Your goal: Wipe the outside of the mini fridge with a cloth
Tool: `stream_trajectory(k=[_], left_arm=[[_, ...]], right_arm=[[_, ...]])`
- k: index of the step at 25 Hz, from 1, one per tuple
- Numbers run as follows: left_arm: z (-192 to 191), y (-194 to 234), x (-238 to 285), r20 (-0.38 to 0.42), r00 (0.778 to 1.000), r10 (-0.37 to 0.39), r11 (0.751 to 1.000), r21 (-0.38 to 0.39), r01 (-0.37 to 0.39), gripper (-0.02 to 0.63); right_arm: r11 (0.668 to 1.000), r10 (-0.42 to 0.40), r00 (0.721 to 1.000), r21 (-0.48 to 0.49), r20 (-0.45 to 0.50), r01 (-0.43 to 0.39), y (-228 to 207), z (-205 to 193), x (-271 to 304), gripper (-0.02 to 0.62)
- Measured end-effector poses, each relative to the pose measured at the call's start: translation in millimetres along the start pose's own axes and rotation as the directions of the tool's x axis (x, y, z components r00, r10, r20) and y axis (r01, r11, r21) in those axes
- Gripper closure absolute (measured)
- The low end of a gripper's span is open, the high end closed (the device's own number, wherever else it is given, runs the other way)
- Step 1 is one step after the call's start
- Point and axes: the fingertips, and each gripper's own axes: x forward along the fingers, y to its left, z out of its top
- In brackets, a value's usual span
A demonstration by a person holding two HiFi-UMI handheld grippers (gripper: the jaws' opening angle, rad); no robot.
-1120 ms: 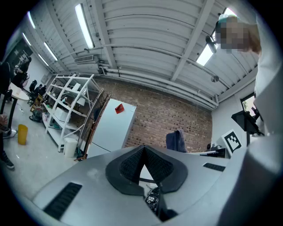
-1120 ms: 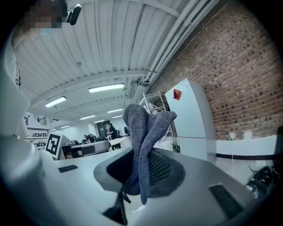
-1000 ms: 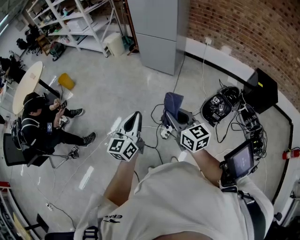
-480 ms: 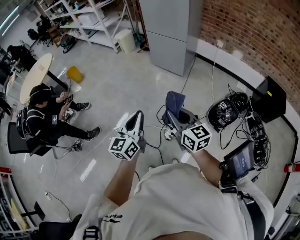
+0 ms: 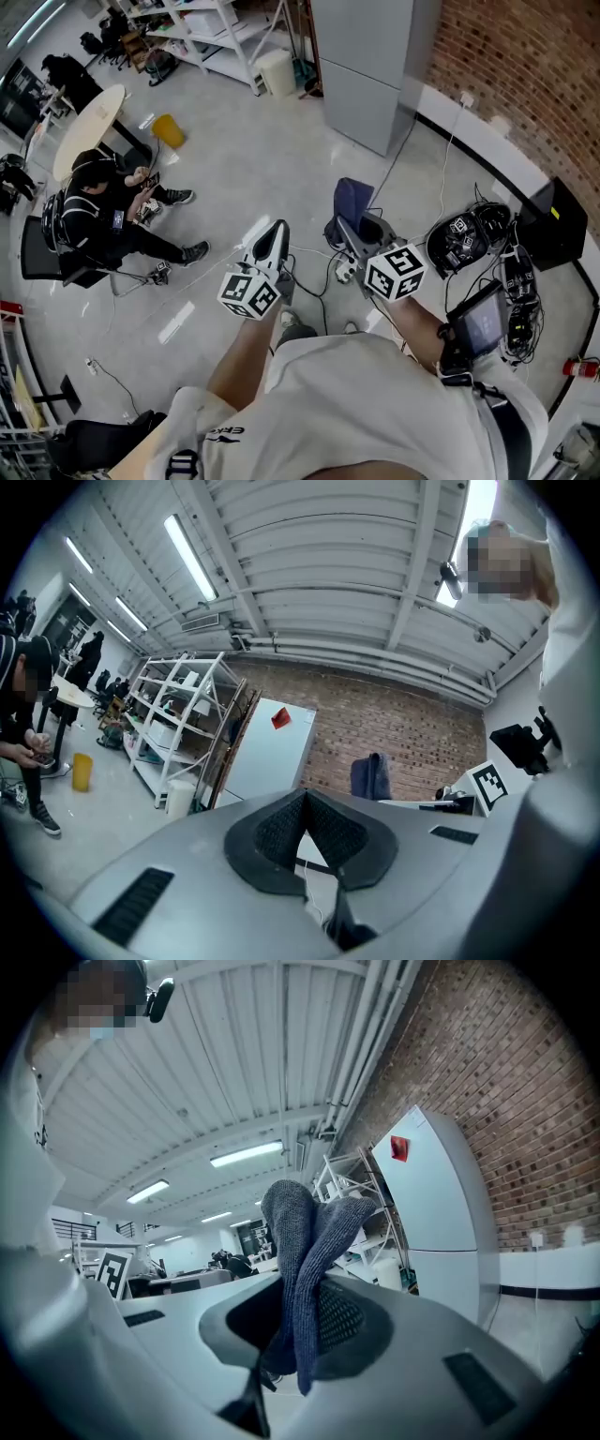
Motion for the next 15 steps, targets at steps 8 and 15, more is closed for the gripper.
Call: stream_trajectory(k=[8,15], left_arm=[[30.0,77.2,8.8,0.071,0.997,-0.001,1.000,-0.018,0.002,0.606],[69.2,171.8,16.2,0.074,0.997,-0.019,0.999,-0.026,0.021,0.606]], right_arm=[[0.999,0.021,1.000,-0.042,0.008,-0.020,17.9,1.6,78.6,0.522],[0.998,0.001,1.000,-0.065,0.005,0.000,44.3,11.7,174.9,0.522]])
